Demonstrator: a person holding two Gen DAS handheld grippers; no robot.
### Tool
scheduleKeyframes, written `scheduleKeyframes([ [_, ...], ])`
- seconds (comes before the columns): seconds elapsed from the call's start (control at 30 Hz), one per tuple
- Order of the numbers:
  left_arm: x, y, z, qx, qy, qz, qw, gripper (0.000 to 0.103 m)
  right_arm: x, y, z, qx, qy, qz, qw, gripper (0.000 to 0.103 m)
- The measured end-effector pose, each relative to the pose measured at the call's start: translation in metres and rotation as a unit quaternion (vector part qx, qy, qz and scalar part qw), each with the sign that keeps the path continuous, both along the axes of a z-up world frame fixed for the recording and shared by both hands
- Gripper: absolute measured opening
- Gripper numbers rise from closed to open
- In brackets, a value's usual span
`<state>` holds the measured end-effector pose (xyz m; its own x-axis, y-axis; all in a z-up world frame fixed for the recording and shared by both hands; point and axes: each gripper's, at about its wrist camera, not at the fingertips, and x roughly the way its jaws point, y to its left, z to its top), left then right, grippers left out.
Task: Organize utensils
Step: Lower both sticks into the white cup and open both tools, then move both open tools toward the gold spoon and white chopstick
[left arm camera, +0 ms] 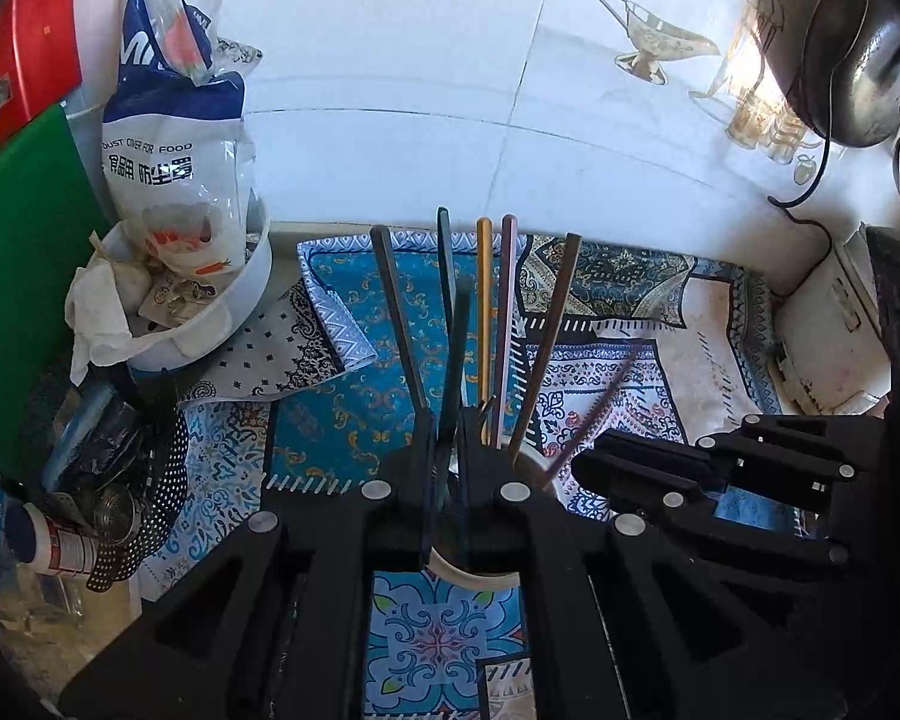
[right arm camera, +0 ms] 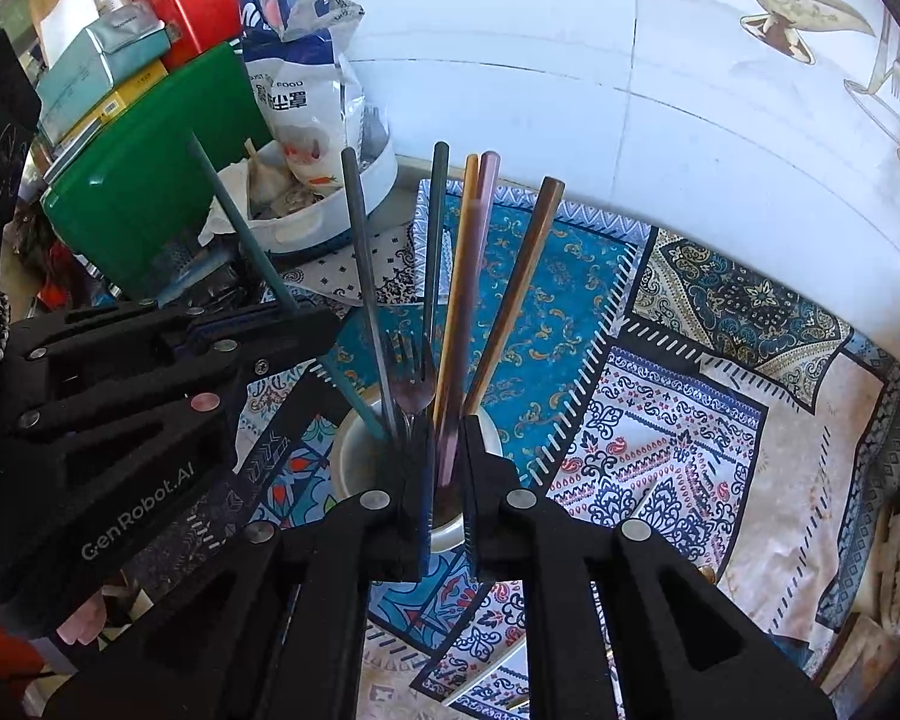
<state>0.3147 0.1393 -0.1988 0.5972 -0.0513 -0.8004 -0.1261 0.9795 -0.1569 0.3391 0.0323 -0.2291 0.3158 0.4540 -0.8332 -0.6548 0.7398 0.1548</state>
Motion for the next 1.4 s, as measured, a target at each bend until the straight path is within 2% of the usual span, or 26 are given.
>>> scheduleKeyframes([
  [0.1,-0.002,0.0,0.007,-0.004,-0.008,0.005,0.9999,0.003,-0.002,-0.007,0.006,0.003,-0.014,-0.006,1.0,0.019],
  [0.23,-0.006,-0.002,0.019,-0.007,-0.02,0.01,0.9997,0.004,-0.005,-0.019,0.015,0.006,-0.028,-0.02,0.999,0.019],
  [0.3,-0.01,-0.004,0.026,-0.007,-0.028,0.011,0.9995,0.007,-0.007,-0.026,0.021,0.01,-0.035,-0.029,0.999,0.021],
  [0.43,-0.017,-0.01,0.037,-0.004,-0.044,0.006,0.999,0.012,-0.012,-0.043,0.029,0.014,-0.055,-0.051,0.997,0.031],
  [0.53,-0.022,-0.02,0.042,0.001,-0.051,-0.002,0.9987,0.019,-0.015,-0.057,0.033,0.014,-0.064,-0.069,0.995,0.032],
  [0.67,-0.025,-0.036,0.043,0.009,-0.057,-0.02,0.9981,0.034,-0.016,-0.079,0.032,0.01,-0.066,-0.094,0.993,0.033],
  [0.77,-0.025,-0.051,0.036,0.009,-0.049,-0.036,0.9981,0.038,-0.017,-0.094,0.027,0.003,-0.061,-0.112,0.992,0.033],
  [0.97,-0.019,-0.083,0.013,-0.003,-0.016,-0.068,0.9976,0.04,-0.012,-0.131,0.001,-0.013,-0.029,-0.154,0.988,0.033],
  [1.23,-0.014,-0.12,-0.02,-0.036,0.03,-0.103,0.9935,0.04,-0.002,-0.175,-0.069,-0.049,0.058,-0.203,0.976,0.034],
  [1.4,-0.009,-0.135,-0.049,-0.028,0.065,-0.108,0.9916,0.04,0.002,-0.18,-0.106,-0.055,0.101,-0.205,0.972,0.034],
])
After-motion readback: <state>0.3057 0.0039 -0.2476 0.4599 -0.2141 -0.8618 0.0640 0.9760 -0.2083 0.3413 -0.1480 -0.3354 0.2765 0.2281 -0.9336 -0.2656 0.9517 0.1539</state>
